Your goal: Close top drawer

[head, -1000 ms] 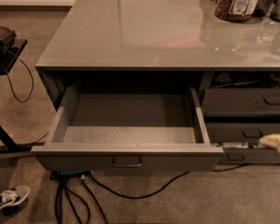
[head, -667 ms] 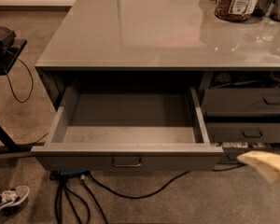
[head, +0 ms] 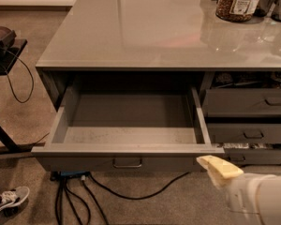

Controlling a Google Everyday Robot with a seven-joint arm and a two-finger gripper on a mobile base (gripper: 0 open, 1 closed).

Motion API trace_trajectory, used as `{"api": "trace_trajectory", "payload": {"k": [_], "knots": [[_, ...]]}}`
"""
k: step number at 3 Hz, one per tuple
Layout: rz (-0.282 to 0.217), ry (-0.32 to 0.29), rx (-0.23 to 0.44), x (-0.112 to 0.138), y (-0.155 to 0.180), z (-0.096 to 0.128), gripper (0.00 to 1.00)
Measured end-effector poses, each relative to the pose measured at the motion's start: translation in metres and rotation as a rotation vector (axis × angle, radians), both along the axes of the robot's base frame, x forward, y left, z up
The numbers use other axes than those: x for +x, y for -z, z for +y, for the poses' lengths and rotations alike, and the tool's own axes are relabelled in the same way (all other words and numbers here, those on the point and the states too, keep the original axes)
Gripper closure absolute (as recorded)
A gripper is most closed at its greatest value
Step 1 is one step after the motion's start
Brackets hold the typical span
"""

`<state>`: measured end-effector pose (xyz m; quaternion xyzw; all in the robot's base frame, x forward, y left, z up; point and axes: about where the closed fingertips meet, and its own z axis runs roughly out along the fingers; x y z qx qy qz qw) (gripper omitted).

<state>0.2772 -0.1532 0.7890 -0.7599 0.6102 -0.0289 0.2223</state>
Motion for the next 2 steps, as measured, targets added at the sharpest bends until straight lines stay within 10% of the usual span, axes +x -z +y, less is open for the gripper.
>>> {"api": "trace_trajectory", "payload": {"k": [2], "knots": [[-0.061,0.035,-0.004,0.0178,-0.0033,-0.0017,0.00]]}}
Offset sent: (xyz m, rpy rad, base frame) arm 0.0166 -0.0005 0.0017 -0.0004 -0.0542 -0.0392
